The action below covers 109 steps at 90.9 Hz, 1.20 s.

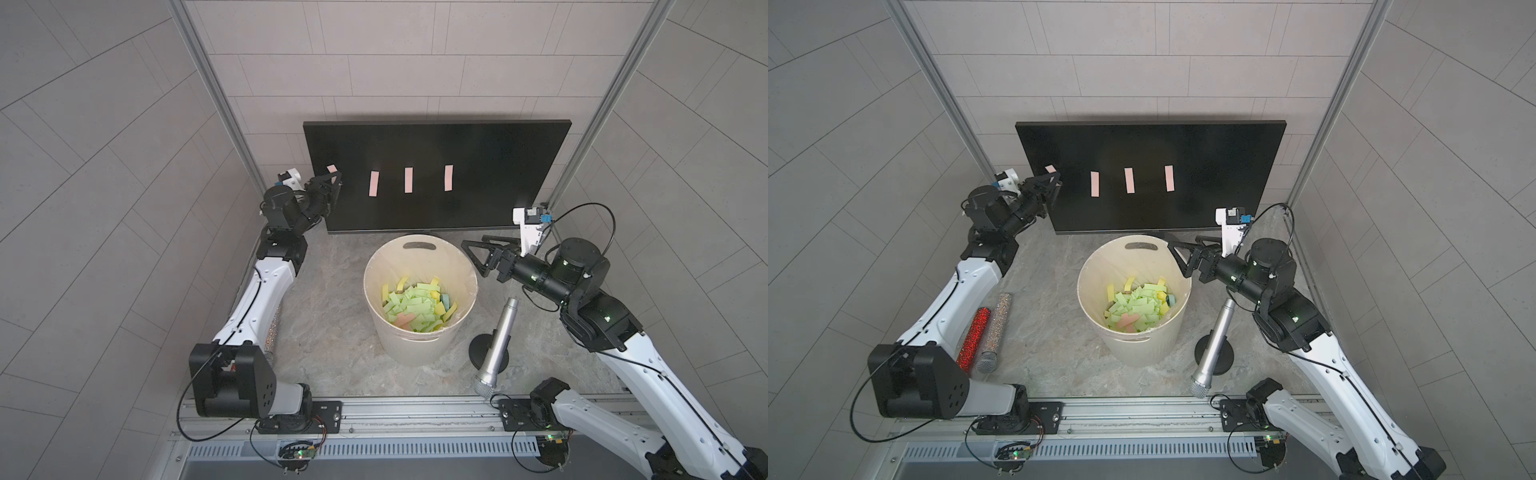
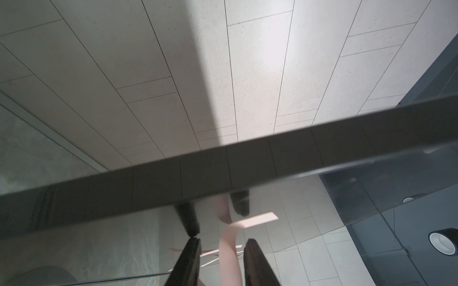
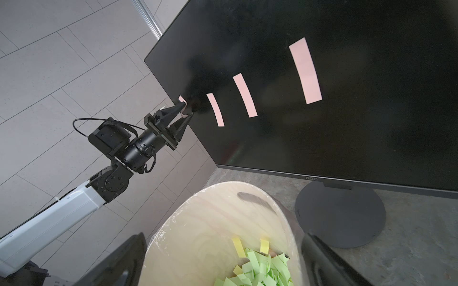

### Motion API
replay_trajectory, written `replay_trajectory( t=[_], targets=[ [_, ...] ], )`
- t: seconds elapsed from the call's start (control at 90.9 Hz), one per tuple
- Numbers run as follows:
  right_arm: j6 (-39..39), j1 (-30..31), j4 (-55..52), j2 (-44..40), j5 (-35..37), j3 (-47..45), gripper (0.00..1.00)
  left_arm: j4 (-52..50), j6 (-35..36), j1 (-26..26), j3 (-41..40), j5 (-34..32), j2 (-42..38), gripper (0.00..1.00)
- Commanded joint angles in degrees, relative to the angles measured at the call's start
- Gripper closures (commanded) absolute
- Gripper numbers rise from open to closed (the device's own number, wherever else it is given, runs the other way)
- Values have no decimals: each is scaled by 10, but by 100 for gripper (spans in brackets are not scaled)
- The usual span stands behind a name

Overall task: Remove the sticky note from the monitor
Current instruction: Tear off the sticky note from the monitor.

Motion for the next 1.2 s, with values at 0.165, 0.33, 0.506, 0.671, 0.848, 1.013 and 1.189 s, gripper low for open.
replay_trajectory(
  t=[0.165, 0.33, 0.506, 0.671, 0.848, 1.013, 1.189],
  targets=[
    [7, -3, 8, -8, -7, 2, 0, 2, 7, 2, 15, -17, -2, 88],
    [10, -4, 8, -9, -8, 3, 0, -3, 8, 2, 15, -13, -7, 99],
    [11, -4, 6, -10, -9, 6, 0, -8, 10, 2, 12, -9, -17, 100],
    [15, -4, 4, -14, -8, 4, 0, -17, 15, 3, 6, 2, -33, 100],
    [28, -4, 2, -17, -9, -1, 0, -25, 19, 3, -9, 18, -51, 100],
    [35, -4, 1, -24, -10, -6, 0, -35, 24, -1, -22, 30, -76, 100],
    [44, -4, 1, -30, -10, -16, 0, -56, 37, -11, -35, 41, -106, 100]
  ],
)
